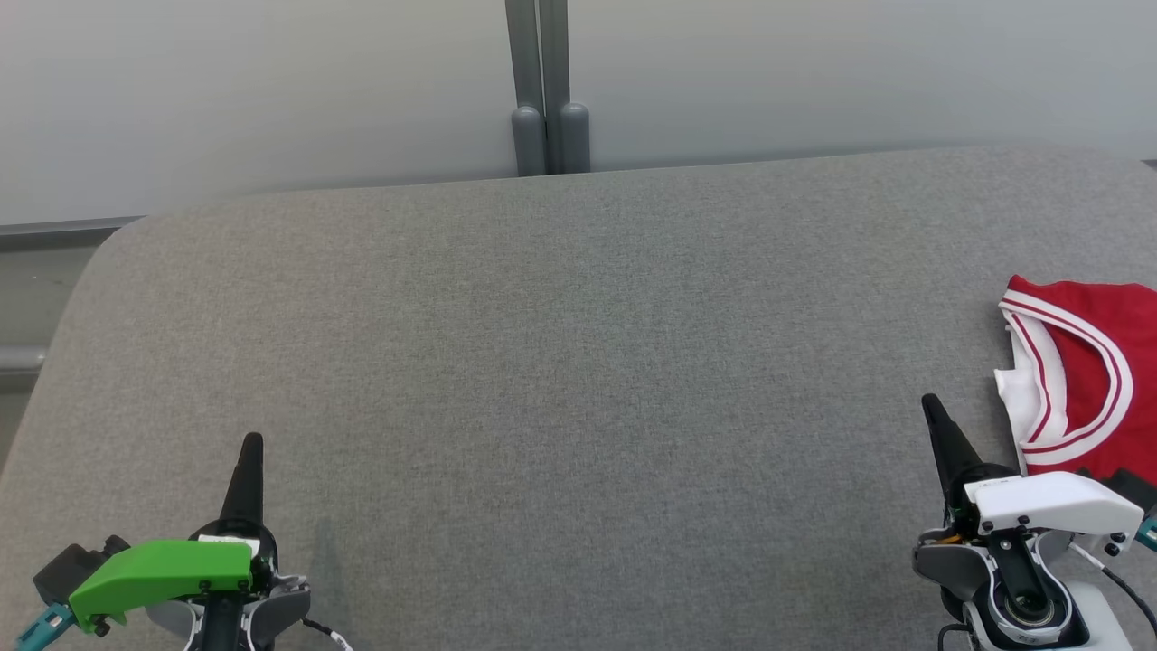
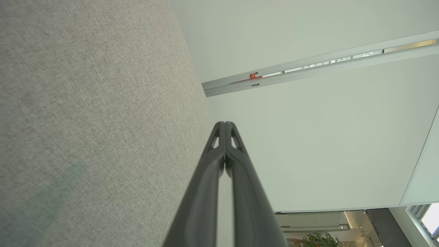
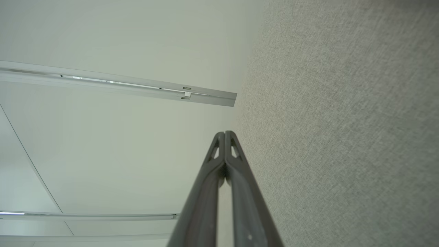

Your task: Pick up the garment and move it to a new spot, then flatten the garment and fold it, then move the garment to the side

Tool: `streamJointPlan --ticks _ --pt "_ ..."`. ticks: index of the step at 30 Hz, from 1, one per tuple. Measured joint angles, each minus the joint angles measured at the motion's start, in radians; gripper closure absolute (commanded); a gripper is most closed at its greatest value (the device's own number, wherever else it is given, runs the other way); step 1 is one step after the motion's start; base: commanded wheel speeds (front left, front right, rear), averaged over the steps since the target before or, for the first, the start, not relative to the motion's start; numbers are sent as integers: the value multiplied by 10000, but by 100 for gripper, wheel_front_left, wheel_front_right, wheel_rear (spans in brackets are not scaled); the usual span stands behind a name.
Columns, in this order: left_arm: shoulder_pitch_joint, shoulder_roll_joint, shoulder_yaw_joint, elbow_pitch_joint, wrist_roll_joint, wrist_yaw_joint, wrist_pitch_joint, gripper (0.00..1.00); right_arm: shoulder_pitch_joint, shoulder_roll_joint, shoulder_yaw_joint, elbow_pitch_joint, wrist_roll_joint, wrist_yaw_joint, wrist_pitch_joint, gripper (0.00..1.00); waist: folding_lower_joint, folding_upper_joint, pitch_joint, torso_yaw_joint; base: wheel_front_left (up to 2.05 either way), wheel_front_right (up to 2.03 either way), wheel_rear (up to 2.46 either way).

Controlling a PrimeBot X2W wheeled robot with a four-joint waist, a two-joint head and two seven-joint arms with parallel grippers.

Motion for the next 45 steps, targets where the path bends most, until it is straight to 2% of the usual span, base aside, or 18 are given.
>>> streamJointPlan --ticks 31,45 --pt "-35 17 232 -330 -2205 -276 577 100 203 -17 -217 -479 2299 0 573 100 0 0 -112 74 0 0 0" --pt "-37 17 236 -339 -2224 -278 577 100 209 -17 -221 -485 2305 0 579 100 0 0 -112 74 0 0 0"
